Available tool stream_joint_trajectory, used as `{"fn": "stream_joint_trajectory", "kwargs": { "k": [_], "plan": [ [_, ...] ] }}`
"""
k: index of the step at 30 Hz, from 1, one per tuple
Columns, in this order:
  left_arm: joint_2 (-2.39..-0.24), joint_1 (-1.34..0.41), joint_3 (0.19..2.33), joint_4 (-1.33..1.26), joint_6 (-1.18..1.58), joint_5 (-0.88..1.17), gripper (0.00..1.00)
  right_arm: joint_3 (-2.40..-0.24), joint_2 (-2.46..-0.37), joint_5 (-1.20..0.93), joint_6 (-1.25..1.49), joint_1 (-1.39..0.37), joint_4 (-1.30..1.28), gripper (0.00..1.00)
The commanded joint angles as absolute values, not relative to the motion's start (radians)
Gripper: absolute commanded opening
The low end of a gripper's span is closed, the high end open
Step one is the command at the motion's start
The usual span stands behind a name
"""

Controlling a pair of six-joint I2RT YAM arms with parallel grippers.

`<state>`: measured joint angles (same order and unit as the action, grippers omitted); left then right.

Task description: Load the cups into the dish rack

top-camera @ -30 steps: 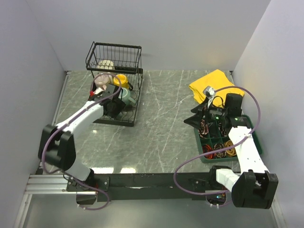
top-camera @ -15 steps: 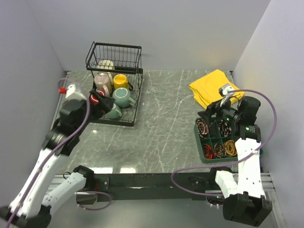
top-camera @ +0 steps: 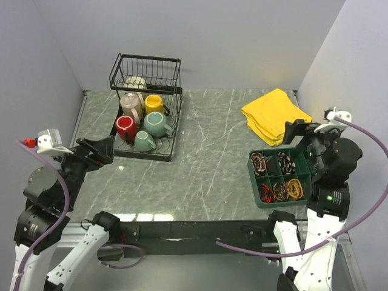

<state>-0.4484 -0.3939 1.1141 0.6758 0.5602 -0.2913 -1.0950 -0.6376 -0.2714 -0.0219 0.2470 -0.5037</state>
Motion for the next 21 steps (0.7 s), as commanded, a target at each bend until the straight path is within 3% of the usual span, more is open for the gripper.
{"fn": "stream_joint_trajectory", "kwargs": {
  "k": [1,21],
  "plan": [
    [-0.434,-0.390,1.155,0.729,0.508,-0.330,0.96,-1.147,-0.649,-0.112,0.069,0.253,-0.549,1.00],
    [-0.454,-0.390,1.170,0.726,0.522,-0.278,0.96,-1.074,-0.580,-0.015,0.015,0.253,-0.496,1.00]
  ]
}}
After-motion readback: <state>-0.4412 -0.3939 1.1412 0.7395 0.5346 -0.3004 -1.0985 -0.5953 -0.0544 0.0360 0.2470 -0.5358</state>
